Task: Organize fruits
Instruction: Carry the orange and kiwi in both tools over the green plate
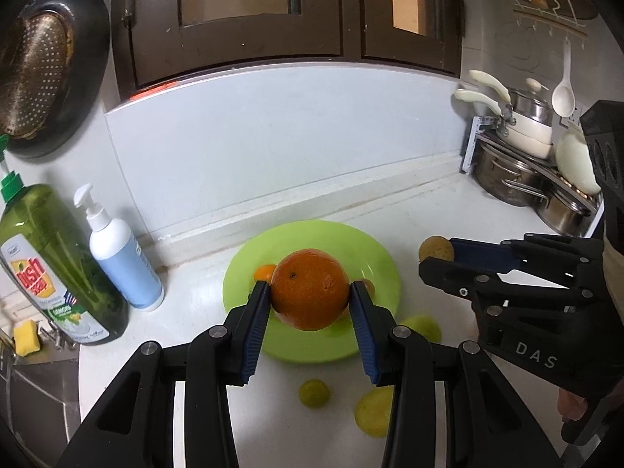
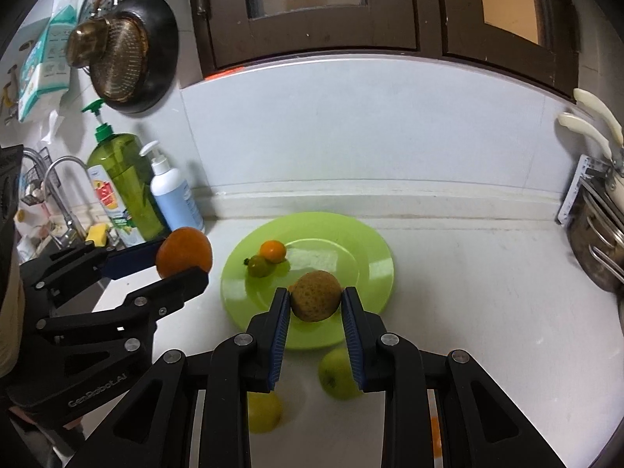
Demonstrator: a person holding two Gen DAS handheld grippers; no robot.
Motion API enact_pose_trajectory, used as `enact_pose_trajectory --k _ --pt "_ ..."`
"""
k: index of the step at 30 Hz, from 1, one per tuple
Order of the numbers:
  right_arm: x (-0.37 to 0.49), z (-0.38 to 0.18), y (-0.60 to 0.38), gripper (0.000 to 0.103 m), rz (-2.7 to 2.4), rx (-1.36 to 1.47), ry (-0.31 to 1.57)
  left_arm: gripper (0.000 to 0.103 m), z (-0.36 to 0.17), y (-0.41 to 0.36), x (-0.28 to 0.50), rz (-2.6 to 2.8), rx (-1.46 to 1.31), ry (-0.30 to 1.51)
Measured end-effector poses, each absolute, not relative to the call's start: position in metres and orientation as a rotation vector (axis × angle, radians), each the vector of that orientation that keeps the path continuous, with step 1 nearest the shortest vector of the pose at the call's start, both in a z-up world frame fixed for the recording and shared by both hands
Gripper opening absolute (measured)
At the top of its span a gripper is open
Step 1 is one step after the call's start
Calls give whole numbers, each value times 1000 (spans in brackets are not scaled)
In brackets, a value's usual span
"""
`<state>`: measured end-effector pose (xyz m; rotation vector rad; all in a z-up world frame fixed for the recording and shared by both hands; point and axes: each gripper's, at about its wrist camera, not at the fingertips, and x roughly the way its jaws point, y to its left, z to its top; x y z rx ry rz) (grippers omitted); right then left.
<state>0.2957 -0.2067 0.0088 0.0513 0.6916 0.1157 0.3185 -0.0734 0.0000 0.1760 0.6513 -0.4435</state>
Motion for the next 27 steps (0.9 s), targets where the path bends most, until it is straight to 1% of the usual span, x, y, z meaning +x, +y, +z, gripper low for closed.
enact_pose_trajectory --k 14,27 --pt "373 -5 -221 28 113 91 785 41 -13 -90 380 -441 200 693" --pt "427 -32 -232 28 111 89 906 41 -53 -105 442 -449 176 835"
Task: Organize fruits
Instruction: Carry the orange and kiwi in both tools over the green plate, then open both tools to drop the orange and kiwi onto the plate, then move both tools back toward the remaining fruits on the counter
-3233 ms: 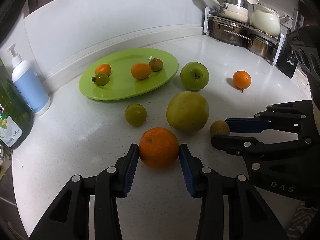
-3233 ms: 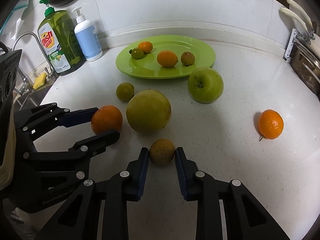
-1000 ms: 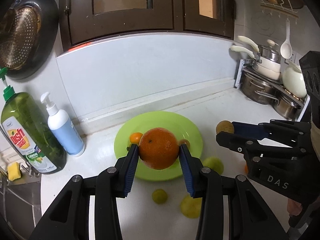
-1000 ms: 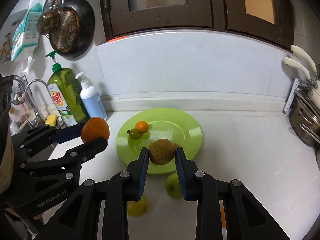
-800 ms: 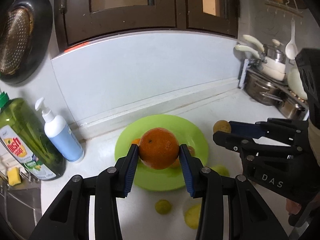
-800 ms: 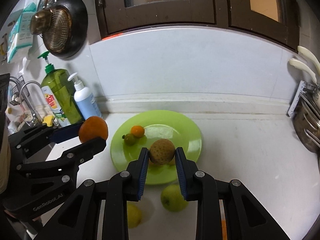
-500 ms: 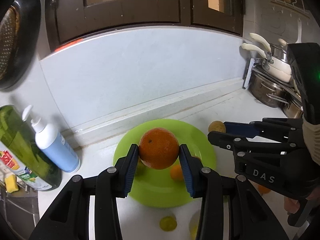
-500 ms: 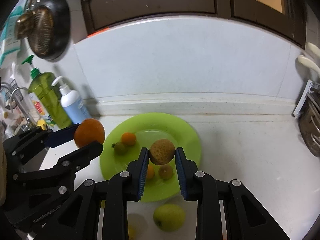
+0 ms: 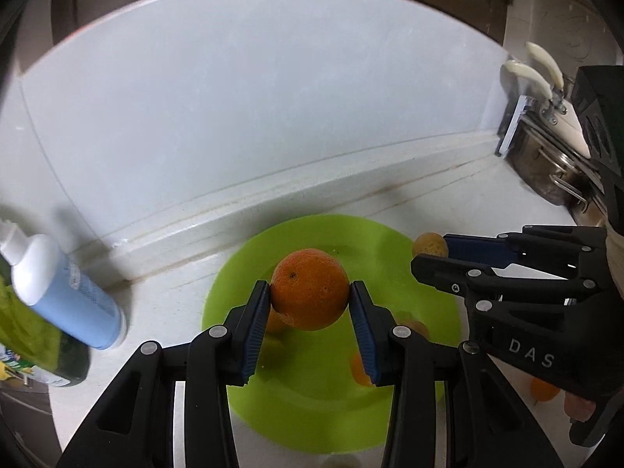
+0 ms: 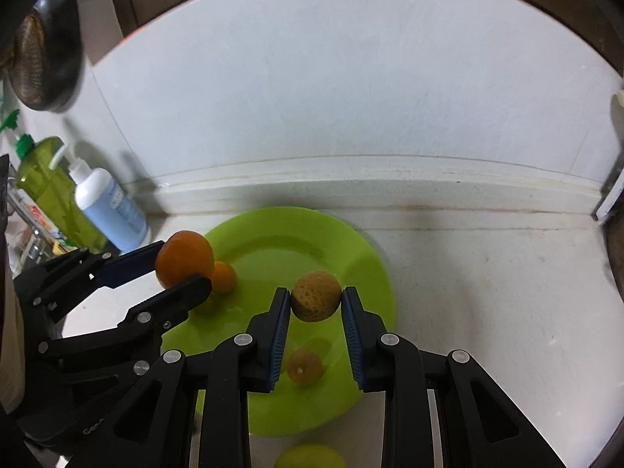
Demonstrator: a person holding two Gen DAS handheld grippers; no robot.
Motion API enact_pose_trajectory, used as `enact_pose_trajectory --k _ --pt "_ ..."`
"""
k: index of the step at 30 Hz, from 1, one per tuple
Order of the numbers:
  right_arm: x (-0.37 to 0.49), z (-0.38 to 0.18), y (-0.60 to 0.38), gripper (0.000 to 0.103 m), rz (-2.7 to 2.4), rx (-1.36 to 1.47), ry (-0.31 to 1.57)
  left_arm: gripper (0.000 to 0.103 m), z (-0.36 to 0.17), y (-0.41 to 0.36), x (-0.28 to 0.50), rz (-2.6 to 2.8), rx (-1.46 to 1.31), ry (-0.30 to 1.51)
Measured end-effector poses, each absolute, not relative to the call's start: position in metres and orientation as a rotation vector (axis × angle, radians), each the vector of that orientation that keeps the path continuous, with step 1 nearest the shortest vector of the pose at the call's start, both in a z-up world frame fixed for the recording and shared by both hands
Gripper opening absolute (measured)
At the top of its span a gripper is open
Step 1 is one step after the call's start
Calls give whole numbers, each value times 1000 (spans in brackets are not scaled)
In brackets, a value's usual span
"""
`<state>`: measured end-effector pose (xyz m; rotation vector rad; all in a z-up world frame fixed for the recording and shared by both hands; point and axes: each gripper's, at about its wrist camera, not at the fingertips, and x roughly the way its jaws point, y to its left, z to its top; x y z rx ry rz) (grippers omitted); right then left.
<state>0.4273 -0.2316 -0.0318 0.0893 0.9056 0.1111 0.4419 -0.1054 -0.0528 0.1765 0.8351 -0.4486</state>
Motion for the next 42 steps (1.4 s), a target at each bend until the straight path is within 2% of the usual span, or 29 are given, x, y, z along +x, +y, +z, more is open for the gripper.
enact_pose_trajectory --k 16,23,29,32,37,39,42 --pt "443 -54 -233 28 97 78 989 41 -76 -111 455 -485 170 907" --pt "438 -55 -235 29 98 87 985 42 -68 -109 446 -475 189 876" --pt "424 -45 -235 30 82 94 947 49 -56 -101 428 -452 186 845" --pt "411 -35 -235 35 69 99 911 52 -48 -96 420 -441 181 830" --pt "386 -14 -235 36 47 103 841 59 -28 -86 403 -421 157 781" --pt "376 -5 -234 40 45 102 813 60 -18 -80 394 -418 145 760" --pt "360 7 -231 41 35 93 772 63 -5 -75 381 -418 138 731"
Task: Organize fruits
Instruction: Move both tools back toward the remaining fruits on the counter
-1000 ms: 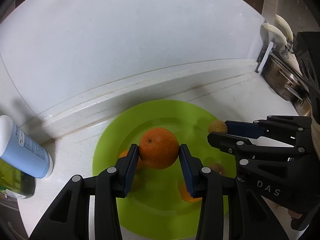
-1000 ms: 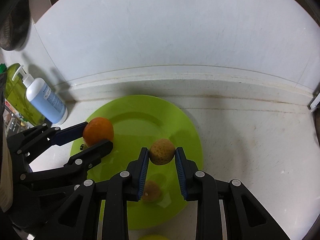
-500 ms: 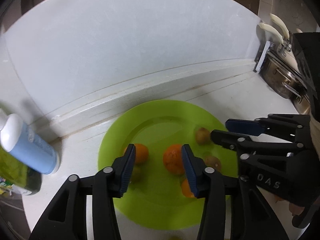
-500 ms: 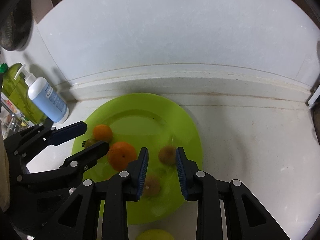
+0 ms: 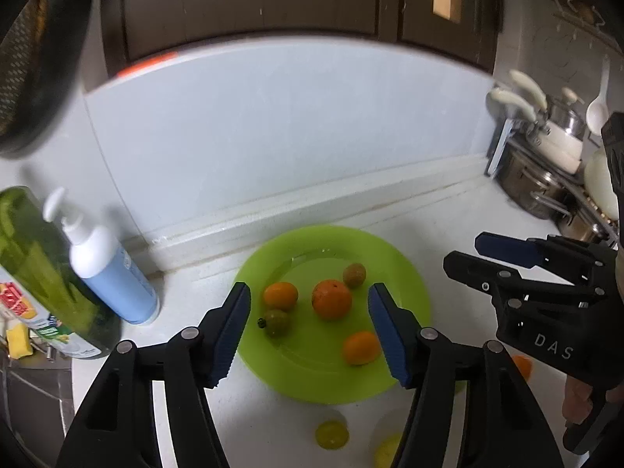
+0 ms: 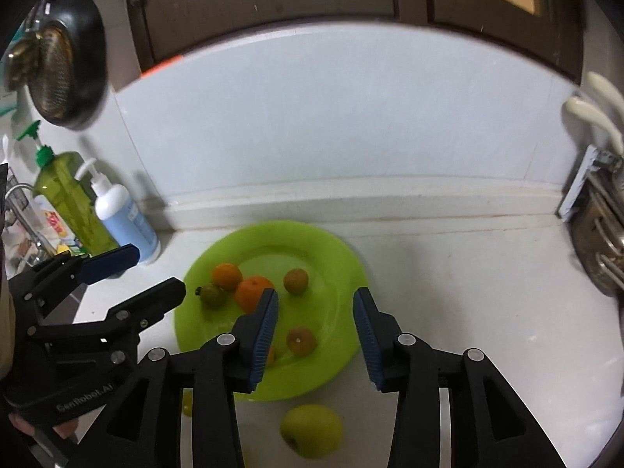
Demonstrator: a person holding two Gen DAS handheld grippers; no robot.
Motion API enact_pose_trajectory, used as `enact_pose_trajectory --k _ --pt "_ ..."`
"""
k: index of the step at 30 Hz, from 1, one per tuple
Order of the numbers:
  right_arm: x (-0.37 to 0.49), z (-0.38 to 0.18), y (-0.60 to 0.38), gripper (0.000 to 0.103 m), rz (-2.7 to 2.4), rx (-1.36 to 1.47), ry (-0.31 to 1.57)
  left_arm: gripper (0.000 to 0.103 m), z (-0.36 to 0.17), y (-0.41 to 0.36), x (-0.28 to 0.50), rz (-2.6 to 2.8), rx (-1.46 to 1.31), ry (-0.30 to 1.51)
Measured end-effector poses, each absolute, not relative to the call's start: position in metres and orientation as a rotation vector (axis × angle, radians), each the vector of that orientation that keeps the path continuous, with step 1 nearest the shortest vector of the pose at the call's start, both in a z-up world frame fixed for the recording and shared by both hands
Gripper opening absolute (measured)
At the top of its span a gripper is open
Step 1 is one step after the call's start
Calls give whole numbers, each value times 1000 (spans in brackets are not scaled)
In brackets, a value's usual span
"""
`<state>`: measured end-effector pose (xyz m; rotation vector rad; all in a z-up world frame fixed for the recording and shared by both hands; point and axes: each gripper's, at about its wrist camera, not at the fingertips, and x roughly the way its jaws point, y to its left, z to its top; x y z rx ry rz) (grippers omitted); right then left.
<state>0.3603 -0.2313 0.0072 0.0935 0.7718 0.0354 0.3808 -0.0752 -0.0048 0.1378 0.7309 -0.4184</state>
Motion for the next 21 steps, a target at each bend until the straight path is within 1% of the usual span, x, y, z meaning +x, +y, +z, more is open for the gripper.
enact_pose_trajectory --k 2,5,7,14,21 --pt "349 16 -229 42 37 93 749 65 4 -71 370 -422 134 707" --pt "335 25 -226 49 35 95 719 66 13 -67 354 -433 124 684" --pt "326 31 -225 49 32 100 701 67 19 -65 344 -434 125 670" --pt "295 42 -230 57 4 114 666 70 31 -59 314 -425 113 641" --pt "265 46 -239 57 -21 103 643 74 37 -56 282 -404 118 613"
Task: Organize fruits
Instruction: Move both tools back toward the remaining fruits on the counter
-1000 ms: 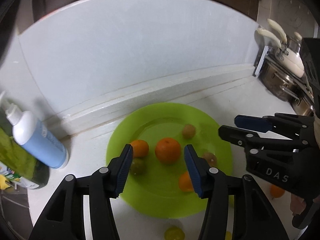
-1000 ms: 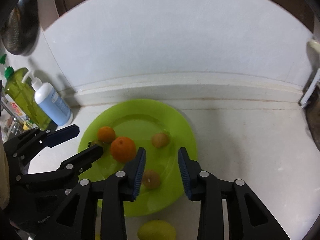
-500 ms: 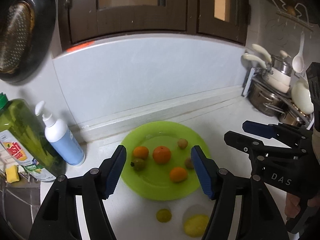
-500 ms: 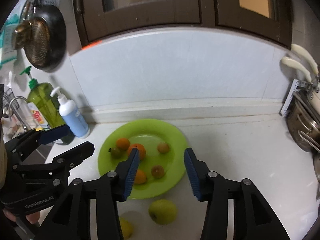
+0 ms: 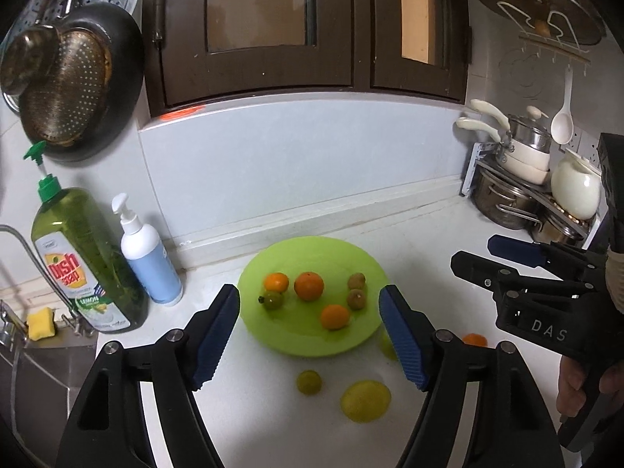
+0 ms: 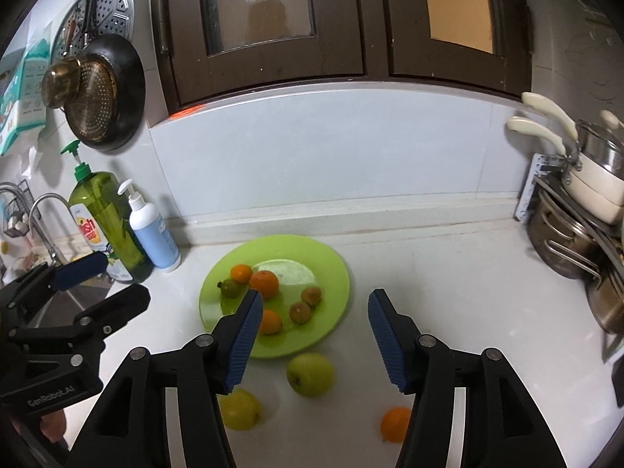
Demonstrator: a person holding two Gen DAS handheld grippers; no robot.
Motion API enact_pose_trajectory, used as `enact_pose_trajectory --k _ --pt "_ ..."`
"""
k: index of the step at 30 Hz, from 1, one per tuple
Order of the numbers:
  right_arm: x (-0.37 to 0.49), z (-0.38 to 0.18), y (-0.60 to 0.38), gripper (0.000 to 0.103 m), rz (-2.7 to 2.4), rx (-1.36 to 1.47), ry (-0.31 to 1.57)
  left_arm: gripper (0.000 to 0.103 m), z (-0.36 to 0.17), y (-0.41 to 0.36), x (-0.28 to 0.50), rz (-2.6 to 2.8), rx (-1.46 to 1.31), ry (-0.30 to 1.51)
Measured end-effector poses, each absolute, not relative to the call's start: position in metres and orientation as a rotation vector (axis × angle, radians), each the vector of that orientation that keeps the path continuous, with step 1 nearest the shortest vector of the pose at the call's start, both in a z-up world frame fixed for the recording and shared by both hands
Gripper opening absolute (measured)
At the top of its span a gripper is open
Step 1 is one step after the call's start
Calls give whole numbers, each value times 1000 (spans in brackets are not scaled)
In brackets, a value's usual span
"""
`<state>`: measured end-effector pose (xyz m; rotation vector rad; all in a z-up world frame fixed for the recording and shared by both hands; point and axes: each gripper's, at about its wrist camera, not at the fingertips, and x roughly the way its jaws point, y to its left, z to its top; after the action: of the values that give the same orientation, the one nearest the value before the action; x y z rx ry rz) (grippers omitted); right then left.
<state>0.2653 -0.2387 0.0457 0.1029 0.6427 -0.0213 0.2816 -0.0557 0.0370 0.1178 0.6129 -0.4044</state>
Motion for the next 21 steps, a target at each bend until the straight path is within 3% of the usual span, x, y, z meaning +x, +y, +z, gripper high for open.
enact_pose_trajectory --k 21 --pt "194 10 -263 57 -93 129 671 74 -10 -72 212 -345 165 591"
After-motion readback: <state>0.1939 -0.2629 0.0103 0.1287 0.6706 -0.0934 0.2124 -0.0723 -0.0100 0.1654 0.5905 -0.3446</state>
